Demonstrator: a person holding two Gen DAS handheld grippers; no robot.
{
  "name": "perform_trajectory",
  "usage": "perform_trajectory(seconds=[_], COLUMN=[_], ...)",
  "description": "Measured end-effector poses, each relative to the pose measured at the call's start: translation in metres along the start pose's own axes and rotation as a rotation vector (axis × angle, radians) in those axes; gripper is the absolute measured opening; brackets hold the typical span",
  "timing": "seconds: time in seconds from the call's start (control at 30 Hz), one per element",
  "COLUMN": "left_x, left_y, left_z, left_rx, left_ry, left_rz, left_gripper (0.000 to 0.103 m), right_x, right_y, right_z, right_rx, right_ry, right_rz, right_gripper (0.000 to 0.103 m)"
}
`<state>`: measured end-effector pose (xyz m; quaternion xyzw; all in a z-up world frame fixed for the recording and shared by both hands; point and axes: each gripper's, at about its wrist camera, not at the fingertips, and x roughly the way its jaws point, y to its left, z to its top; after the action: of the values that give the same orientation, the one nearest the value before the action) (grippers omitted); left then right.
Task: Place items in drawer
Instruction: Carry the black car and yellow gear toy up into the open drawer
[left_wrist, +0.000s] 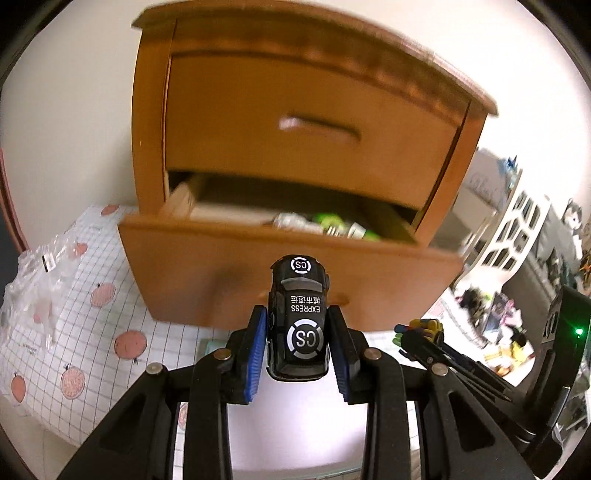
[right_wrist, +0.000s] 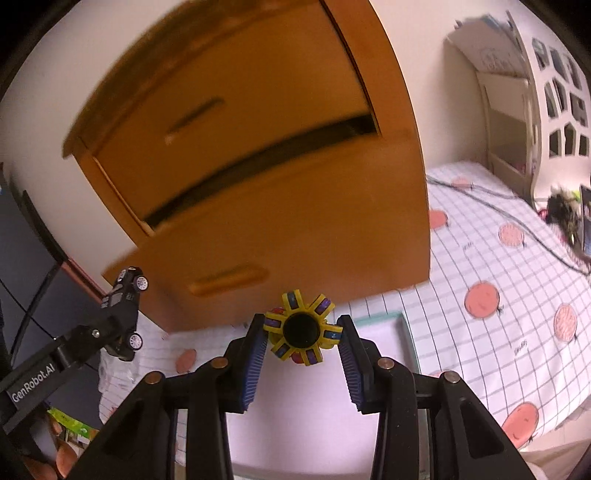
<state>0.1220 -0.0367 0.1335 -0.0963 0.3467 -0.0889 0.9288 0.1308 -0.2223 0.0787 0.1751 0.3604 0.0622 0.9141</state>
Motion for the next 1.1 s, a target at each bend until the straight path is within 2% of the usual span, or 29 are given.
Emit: perform_trajectory(seconds=[0.27, 0.5, 0.7, 1.1], left_x=[-0.025, -0.036, -0.031, -0.008], left_y=[-0.005, -0.006, 0.0, 0.022], left_z=[0.039, 0.069, 0.086, 0.103], left_rx=[0.039, 0.076, 0.095, 0.08], left_ry=[-0.091, -0.144, -0.159, -0.13], left_rz=[-0.011, -0.004, 0.002, 0.025], left_gripper=[0.034, 0.034, 0.034, 0.034], right_x=[-0.037, -0.057, -0.05, -0.029], right_y=[0.023, 0.041, 0.059, 0.091], right_z=[0.039, 0.065, 0.086, 0.105], right_rx=[-0.031, -0.075, -0.121, -0.212], right_ry=[-0.102, -0.145, -0.144, -0.114], right_rz=[0.038, 0.026, 0.004, -0.043], right_gripper=[0.041, 0.041, 0.041, 0.041])
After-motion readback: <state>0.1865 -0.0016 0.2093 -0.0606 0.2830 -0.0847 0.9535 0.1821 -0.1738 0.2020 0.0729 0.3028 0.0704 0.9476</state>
